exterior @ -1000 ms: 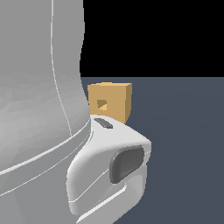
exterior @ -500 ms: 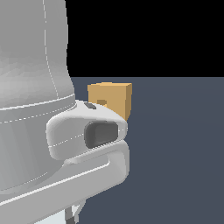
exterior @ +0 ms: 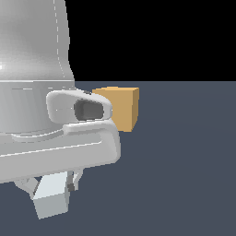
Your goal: Insert the peg into the horizontal hole in a box.
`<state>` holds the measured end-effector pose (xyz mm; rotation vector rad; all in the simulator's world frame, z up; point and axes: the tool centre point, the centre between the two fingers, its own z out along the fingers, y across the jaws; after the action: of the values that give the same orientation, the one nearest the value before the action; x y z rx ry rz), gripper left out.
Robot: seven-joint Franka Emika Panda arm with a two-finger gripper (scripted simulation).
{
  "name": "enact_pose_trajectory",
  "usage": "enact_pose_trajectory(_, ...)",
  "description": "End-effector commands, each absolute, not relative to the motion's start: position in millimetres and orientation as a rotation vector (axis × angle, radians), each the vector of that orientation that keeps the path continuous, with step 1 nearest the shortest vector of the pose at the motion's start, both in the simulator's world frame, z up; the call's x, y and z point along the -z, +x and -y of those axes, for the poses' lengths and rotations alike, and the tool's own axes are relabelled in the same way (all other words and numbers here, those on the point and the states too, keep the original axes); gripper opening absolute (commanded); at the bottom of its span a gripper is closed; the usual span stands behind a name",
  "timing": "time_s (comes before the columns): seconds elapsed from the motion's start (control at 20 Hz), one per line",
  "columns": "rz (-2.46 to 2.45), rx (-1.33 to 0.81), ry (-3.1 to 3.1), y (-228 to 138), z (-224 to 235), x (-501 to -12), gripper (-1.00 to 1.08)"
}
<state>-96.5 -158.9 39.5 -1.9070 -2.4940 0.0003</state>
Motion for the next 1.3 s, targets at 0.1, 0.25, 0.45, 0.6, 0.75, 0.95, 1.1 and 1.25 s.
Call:
enact_pose_trajectory(0.1, 2.411, 0.001, -2.013, -102.2, 133.4, -46.1, -1.0)
enact_pose_trajectory(0.25, 2.357, 0.001, -2.077, -104.6, 116.8, -49.8, -1.0)
enact_pose_trajectory(0.45, 2.283, 0.001, -2.158, -106.4, 95.1, -54.6, -1.0)
enact_pose_trajectory(0.6, 2.228, 0.001, -2.215, -106.5, 79.2, -58.1, -1.0)
enact_pose_trajectory(0.75, 2.172, 0.001, -2.269, -105.8, 63.4, -61.5, -1.0)
enact_pose_trajectory(0.95, 2.097, 0.001, -2.339, -103.4, 42.8, -66.1, -1.0)
enact_pose_trajectory(1.1, 2.039, 0.001, -2.389, -100.6, 27.6, -69.5, -1.0)
enact_pose_trajectory(1.25, 1.987, 0.001, -2.433, -97.2, 14.0, -72.6, -1.0)
